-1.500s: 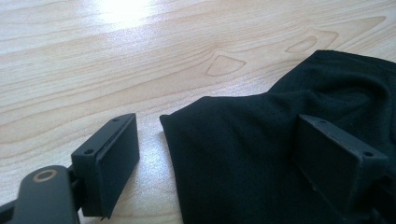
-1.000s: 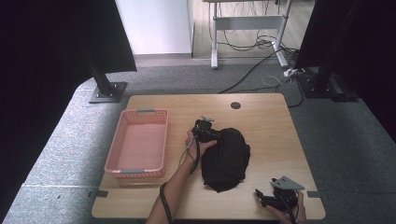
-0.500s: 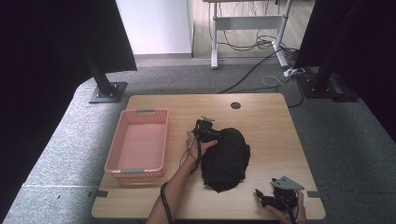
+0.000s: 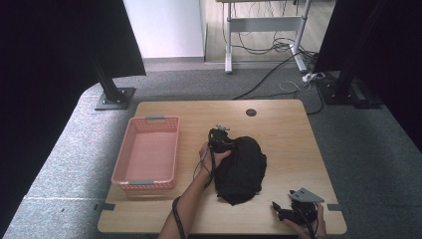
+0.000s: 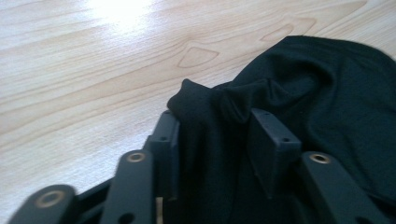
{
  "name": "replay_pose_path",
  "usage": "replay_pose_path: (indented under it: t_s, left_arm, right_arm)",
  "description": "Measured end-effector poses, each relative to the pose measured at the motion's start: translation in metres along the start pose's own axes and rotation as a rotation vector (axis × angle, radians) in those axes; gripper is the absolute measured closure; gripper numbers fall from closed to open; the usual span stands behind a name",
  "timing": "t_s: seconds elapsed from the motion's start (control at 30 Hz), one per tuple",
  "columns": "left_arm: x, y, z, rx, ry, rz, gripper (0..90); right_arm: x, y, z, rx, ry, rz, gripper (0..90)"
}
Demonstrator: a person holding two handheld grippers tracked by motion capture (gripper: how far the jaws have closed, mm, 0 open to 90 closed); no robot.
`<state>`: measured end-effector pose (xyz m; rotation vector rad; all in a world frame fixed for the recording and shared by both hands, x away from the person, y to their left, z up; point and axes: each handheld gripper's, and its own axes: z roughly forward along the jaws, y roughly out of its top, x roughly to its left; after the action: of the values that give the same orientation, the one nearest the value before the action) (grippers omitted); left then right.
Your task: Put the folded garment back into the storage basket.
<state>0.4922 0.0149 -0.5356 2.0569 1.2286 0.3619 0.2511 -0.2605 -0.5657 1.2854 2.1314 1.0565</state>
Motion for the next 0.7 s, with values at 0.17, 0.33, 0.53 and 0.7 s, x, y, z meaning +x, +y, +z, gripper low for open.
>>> replay_pose_path:
  t_s: [0.17,0.33,0.53,0.7]
  left_arm:
    - [0.001,-0.004,0.0,-0.029,-0.035,-0.023,66.4]
    - [0.003,-0.007,0.0,-0.049,-0.054,-0.027,72.3]
    - [0.001,-0.012,-0.005,-0.094,-0.045,-0.009,74.9]
    - [-0.006,-0.011,-0.02,-0.139,-0.052,0.015,75.3]
  right_arm:
    - [0.0,0.0,0.0,0.0,0.0,0.0,17.8]
    - [0.0,0.0,0.0,0.0,0.0,0.001,17.8]
    - [0.0,0.0,0.0,0.0,0.0,0.0,17.8]
    - [0.0,0.0,0.0,0.0,0.0,0.0,17.8]
